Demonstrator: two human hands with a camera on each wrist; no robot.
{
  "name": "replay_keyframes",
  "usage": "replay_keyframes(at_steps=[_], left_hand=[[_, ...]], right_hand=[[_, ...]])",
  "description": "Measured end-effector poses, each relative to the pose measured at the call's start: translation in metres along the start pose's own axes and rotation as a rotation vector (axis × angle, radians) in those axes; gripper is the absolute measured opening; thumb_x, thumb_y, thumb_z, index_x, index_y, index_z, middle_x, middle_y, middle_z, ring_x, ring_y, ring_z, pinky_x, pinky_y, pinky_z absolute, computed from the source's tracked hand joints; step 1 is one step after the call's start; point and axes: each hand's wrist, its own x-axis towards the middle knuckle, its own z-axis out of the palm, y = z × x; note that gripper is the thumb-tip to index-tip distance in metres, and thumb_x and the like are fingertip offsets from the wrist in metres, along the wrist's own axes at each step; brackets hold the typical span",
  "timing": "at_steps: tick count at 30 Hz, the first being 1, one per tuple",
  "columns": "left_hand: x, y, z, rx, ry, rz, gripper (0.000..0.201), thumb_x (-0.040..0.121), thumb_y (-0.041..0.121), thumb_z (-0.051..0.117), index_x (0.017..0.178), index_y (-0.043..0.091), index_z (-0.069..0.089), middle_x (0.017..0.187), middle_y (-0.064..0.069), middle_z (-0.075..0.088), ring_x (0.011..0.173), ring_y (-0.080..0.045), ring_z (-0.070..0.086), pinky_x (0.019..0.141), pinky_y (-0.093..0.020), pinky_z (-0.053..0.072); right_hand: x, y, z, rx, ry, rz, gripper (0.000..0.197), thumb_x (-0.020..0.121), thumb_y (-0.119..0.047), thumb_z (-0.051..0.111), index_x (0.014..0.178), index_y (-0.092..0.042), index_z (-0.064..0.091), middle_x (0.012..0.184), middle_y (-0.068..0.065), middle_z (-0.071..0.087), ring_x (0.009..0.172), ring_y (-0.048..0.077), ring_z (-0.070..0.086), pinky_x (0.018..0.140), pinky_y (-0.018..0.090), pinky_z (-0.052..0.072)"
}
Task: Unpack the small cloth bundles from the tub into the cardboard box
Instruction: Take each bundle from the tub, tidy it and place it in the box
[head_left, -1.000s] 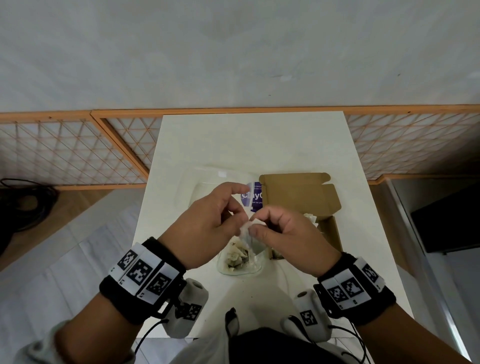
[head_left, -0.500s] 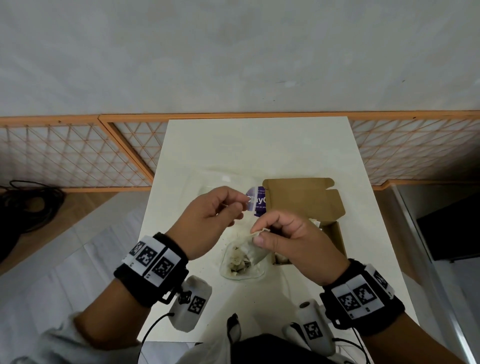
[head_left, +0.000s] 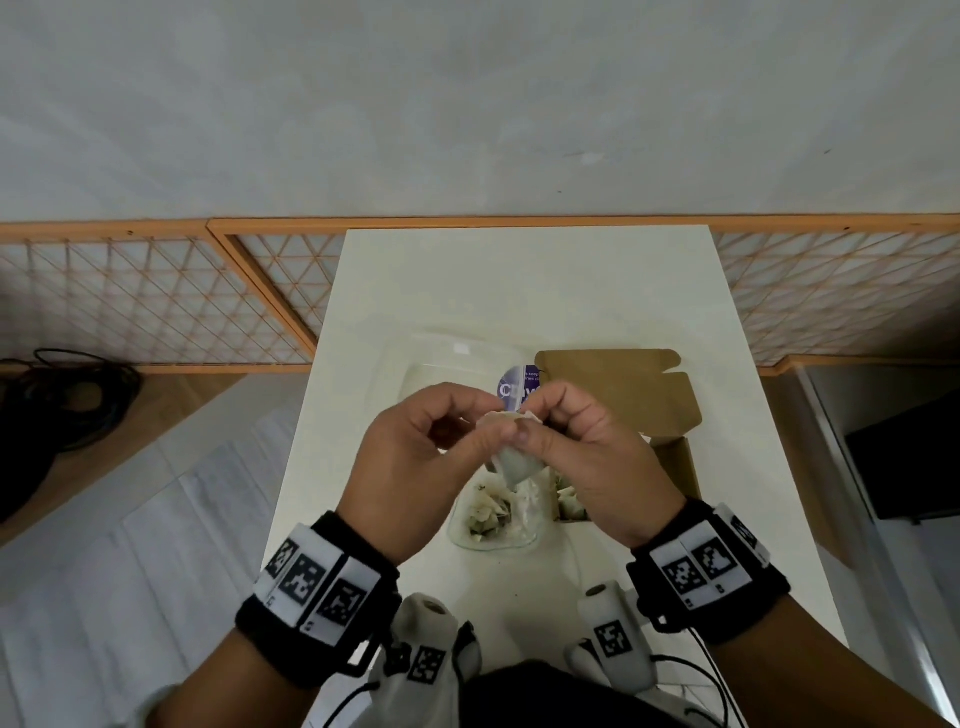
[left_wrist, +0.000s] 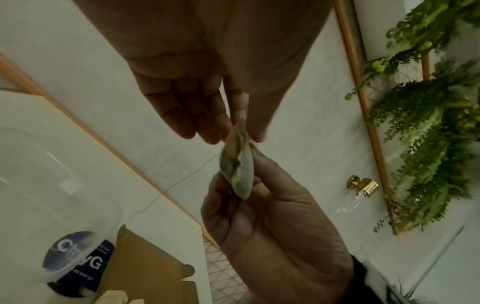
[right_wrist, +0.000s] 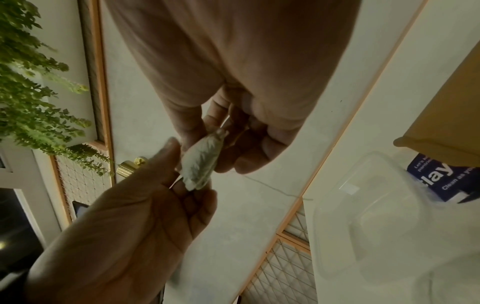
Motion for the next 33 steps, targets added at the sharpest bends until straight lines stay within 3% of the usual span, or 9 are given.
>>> replay_keyframes(at_steps=[3, 5, 7, 12, 16, 21, 27, 31, 33], left_hand=[[0.005, -0.006, 0.0, -0.005, 0.02, 0.014, 0.006, 0.095, 0.009, 0.072, 0.094, 0.012, 0.077, 0.083, 0.001, 0.078, 0.072, -0.012, 0.072, 0.07, -0.019, 0.056], [0.006, -0.012, -0.003, 0.053, 0.028, 0.008, 0.01, 0.096, 0.009, 0.071, 0.094, 0.015, 0.078, 0.086, 0.008, 0.079, 0.077, -0.004, 0.072, 0.072, -0.014, 0.054], [0.005, -0.021, -0.009, 0.145, 0.054, -0.005, 0.011, 0.096, 0.012, 0.072, 0.094, 0.021, 0.078, 0.089, 0.016, 0.078, 0.083, -0.001, 0.072, 0.075, -0.01, 0.052], [-0.009, -0.046, -0.027, 0.266, 0.114, -0.075, 0.009, 0.096, 0.02, 0.073, 0.097, 0.027, 0.078, 0.092, 0.022, 0.077, 0.088, 0.004, 0.071, 0.075, -0.006, 0.049], [-0.023, -0.058, -0.037, 0.314, 0.113, -0.115, 0.009, 0.096, 0.02, 0.072, 0.098, 0.026, 0.078, 0.091, 0.021, 0.076, 0.087, 0.007, 0.069, 0.074, -0.003, 0.047], [-0.033, -0.067, -0.042, 0.316, 0.066, -0.142, 0.011, 0.096, 0.02, 0.073, 0.096, 0.03, 0.078, 0.093, 0.024, 0.076, 0.089, 0.001, 0.071, 0.077, -0.008, 0.05], [-0.039, -0.067, -0.041, 0.316, -0.009, -0.149, 0.014, 0.095, 0.015, 0.073, 0.093, 0.028, 0.078, 0.091, 0.021, 0.076, 0.087, -0.001, 0.072, 0.077, -0.009, 0.051], [-0.035, -0.067, -0.041, 0.311, -0.006, -0.146, 0.015, 0.095, 0.015, 0.073, 0.092, 0.029, 0.077, 0.092, 0.022, 0.076, 0.088, -0.001, 0.071, 0.077, -0.009, 0.051], [-0.033, -0.067, -0.041, 0.309, -0.007, -0.147, 0.015, 0.095, 0.016, 0.073, 0.092, 0.031, 0.077, 0.093, 0.023, 0.075, 0.088, -0.001, 0.071, 0.078, -0.01, 0.052]], right_hand=[[0.007, 0.003, 0.004, -0.039, -0.025, 0.004, 0.012, 0.091, -0.018, 0.074, 0.099, -0.013, 0.067, 0.092, 0.015, 0.064, 0.087, 0.027, 0.06, 0.08, 0.04, 0.053], [0.011, 0.008, 0.002, -0.07, -0.027, 0.026, 0.018, 0.092, -0.019, 0.076, 0.107, -0.012, 0.069, 0.1, 0.011, 0.069, 0.091, 0.025, 0.064, 0.083, 0.041, 0.055], [0.015, 0.018, -0.004, -0.143, -0.009, 0.078, 0.023, 0.095, -0.018, 0.076, 0.116, -0.014, 0.07, 0.105, 0.005, 0.073, 0.091, 0.02, 0.068, 0.082, 0.036, 0.059], [0.017, 0.084, -0.026, -0.855, -0.095, 0.214, 0.016, 0.102, -0.027, 0.063, 0.115, -0.026, 0.072, 0.102, -0.014, 0.074, 0.086, 0.004, 0.069, 0.08, 0.026, 0.055], [0.022, 0.138, -0.026, -1.26, -0.273, 0.208, 0.027, 0.108, -0.029, 0.047, 0.12, -0.023, 0.07, 0.112, -0.001, 0.072, 0.097, 0.018, 0.065, 0.082, 0.029, 0.047], [0.039, 0.157, -0.014, -1.64, -0.394, 0.174, 0.031, 0.105, -0.013, 0.044, 0.13, -0.026, 0.058, 0.116, 0.006, 0.068, 0.103, 0.03, 0.069, 0.084, 0.039, 0.055], [0.054, 0.158, -0.004, -1.841, -0.55, 0.233, 0.03, 0.104, -0.01, 0.047, 0.128, -0.019, 0.063, 0.121, 0.009, 0.068, 0.109, 0.031, 0.07, 0.09, 0.041, 0.056], [0.051, 0.158, -0.013, -1.772, -0.473, 0.276, 0.026, 0.105, -0.013, 0.047, 0.122, -0.021, 0.065, 0.12, 0.006, 0.066, 0.106, 0.028, 0.07, 0.088, 0.04, 0.057], [0.048, 0.151, -0.016, -1.66, -0.369, 0.3, 0.017, 0.106, -0.02, 0.047, 0.111, -0.022, 0.064, 0.113, 0.003, 0.066, 0.098, 0.025, 0.068, 0.081, 0.037, 0.055]])
